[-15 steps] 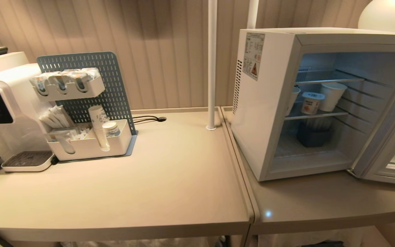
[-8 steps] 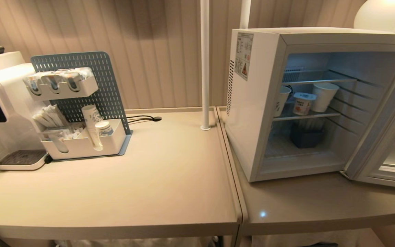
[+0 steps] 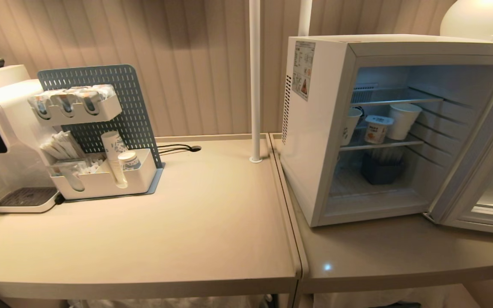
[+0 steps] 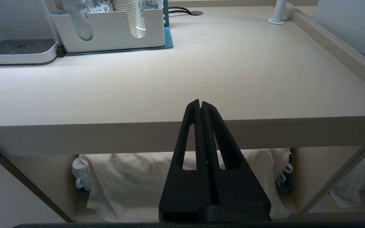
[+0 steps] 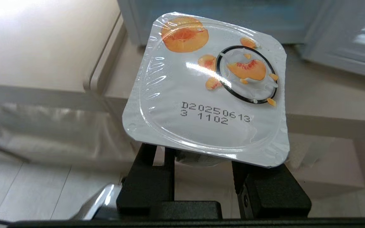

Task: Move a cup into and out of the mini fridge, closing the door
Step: Put the yoghurt in the freezer

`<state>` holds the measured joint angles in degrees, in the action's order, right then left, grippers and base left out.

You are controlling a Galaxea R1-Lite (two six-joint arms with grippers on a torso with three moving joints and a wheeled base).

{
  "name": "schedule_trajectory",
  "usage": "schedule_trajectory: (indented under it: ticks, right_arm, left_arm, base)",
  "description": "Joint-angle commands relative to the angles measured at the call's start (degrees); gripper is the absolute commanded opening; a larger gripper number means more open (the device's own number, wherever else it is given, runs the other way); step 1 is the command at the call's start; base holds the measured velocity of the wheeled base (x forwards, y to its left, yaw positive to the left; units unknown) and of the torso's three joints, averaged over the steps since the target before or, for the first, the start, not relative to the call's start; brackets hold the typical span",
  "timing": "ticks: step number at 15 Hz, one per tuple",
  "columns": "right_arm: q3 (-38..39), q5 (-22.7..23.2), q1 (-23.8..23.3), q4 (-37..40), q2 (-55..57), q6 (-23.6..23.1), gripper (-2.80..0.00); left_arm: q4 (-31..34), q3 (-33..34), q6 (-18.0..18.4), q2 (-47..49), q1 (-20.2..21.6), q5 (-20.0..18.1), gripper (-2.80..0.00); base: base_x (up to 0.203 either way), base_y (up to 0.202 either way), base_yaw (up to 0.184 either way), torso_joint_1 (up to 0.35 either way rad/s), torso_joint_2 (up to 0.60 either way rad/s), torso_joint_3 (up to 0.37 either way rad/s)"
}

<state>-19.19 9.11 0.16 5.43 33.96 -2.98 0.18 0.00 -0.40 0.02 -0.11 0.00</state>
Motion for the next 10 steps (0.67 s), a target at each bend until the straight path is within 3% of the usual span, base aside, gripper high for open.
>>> schedule_trajectory:
  ticks: [1,5,10]
  right_arm:
    - [-0.2,0.9,0.1,-5.0,18.1,-0.5,-2.8]
    - [-0.4,2.3,0.1,-24.8,42.9,-1.5,-2.8]
    - [-0.6,-0.7,1.0,-60.8,71.2,-1.5,-2.8]
  left_arm:
    - [0.0,0.0,0.0,0.1,0.0,0.0,-2.8]
    - [0.0,0.0,0.0,0.1,0.0,0.1,-2.8]
    - [0.0,0.0,0.0,0.1,0.0,0.1,-2.8]
  base:
    - [0.0,0.0,0.0,0.0,0.0,0.0]
    - [0.0,0.0,0.0,0.0,0.0,0.0]
    - [0.0,0.0,0.0,0.0,0.0,0.0]
